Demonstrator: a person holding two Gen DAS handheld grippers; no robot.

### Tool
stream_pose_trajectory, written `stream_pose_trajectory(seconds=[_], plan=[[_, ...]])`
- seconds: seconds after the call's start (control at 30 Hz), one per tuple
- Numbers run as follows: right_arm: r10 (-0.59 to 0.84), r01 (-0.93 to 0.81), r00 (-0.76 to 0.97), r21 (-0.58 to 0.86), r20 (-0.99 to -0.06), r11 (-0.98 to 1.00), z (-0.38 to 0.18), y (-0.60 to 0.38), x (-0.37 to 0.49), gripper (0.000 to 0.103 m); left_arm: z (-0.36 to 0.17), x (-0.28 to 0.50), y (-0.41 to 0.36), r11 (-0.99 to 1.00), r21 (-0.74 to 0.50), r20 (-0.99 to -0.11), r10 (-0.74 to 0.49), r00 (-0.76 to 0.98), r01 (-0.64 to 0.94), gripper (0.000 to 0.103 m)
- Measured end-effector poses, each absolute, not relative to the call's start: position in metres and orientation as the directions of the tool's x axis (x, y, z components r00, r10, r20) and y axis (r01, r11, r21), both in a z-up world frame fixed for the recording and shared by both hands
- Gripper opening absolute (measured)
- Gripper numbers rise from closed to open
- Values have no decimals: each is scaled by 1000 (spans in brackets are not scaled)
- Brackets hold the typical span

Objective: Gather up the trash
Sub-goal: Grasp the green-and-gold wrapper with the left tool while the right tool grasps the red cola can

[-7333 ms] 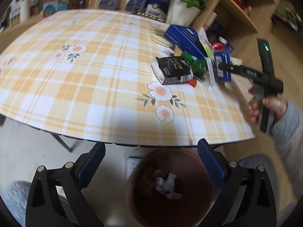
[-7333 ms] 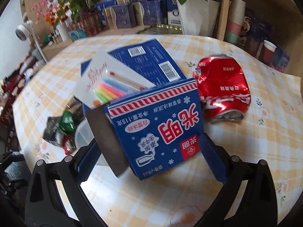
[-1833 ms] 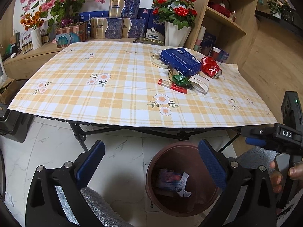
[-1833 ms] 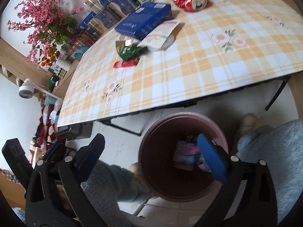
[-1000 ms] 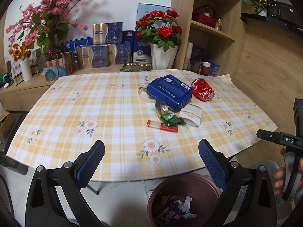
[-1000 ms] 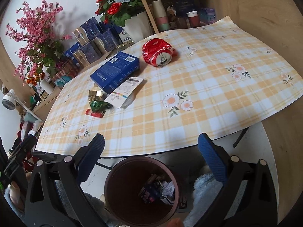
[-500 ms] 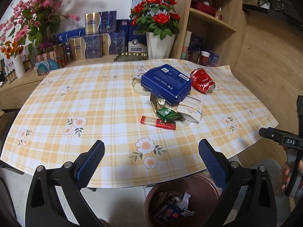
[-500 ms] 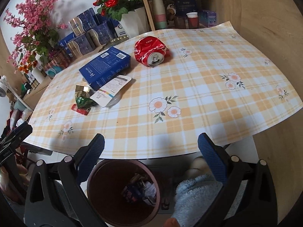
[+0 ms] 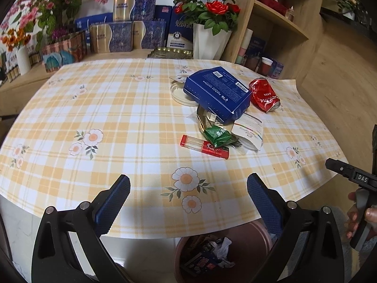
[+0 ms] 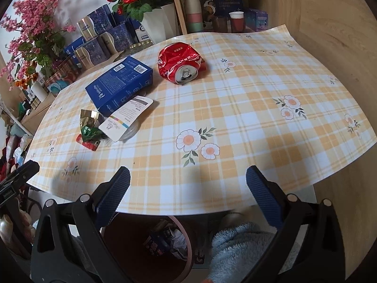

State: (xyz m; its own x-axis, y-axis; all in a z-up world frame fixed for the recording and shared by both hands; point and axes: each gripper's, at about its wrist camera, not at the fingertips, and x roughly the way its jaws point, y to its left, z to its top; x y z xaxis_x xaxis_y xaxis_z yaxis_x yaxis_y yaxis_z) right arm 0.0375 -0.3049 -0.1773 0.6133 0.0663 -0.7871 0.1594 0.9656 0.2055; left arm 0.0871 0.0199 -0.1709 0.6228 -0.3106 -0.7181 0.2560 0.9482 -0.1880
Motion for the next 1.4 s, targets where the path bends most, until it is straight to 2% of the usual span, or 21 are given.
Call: stream_pose_trajectory(seconds=[0.2, 0.33, 0.57, 0.73, 0.87, 1.03, 1.13, 1.17, 1.2, 1.4], plan=[[91, 149, 607, 225, -790, 963, -184, -305, 52, 97, -181, 99, 18, 945, -208, -732, -321, 600, 253, 97], [104, 143, 604, 236, -790, 961, -191, -304, 60, 97, -186, 108, 14, 930, -236, -743, -360, 564, 283, 79], [122, 137, 596, 250, -794, 959, -201, -304, 74, 97, -194, 129, -4, 904, -289, -748, -418, 516, 315, 60], [127, 139, 596, 258, -793, 956, -204, -308, 78, 97, -201, 166, -8, 884, -391, -733, -468, 494, 257, 57], [131, 144, 599, 266, -790, 953, -205, -313, 83, 97, -210, 198, -7, 851, -494, -721, -515, 464, 177, 50], [135, 137, 602, 268, -787, 954, -204, -320, 91, 97, -224, 226, -5, 814, -573, -714, -550, 434, 89, 49], [160, 133, 600, 295, -784, 946, -201, -328, 103, 97, -229, 232, -12, 820, -565, -727, -548, 414, 95, 47], [168, 126, 606, 302, -778, 945, -197, -332, 112, 97, -230, 232, -15, 827, -553, -734, -542, 408, 103, 33], [168, 116, 614, 298, -771, 948, -193, -336, 120, 97, -231, 232, -18, 830, -545, -740, -542, 398, 119, 29], [122, 45, 638, 195, -760, 980, -169, -349, 201, 97, -226, 230, -22, 847, -505, -741, -525, 419, 167, 23]])
